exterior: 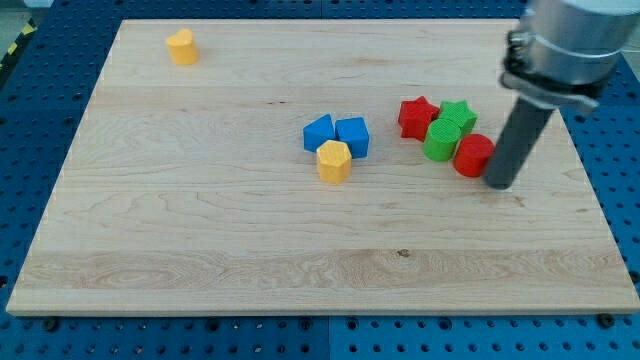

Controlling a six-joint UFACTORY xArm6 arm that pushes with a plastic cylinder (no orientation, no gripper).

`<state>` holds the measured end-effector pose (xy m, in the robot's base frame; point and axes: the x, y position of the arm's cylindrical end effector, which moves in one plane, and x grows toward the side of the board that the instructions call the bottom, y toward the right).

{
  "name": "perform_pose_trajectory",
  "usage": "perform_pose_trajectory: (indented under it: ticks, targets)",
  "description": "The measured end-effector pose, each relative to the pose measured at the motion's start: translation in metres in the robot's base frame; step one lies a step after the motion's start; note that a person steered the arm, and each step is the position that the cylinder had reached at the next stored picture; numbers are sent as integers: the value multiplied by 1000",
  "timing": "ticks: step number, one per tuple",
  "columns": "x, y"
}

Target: Move the red circle into the green star

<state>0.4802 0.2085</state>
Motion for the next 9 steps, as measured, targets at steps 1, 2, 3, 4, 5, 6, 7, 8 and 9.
perform_pose_trajectory:
  ticks: [1, 2, 3, 4, 5, 6, 7, 8, 9]
  targets:
    - [4, 4]
    - [9, -19]
    - [7, -45]
    - [-33, -34]
    - [-84, 0]
    - [-92, 19]
    - [-78, 42]
    - [-93, 85]
    - [-130, 86]
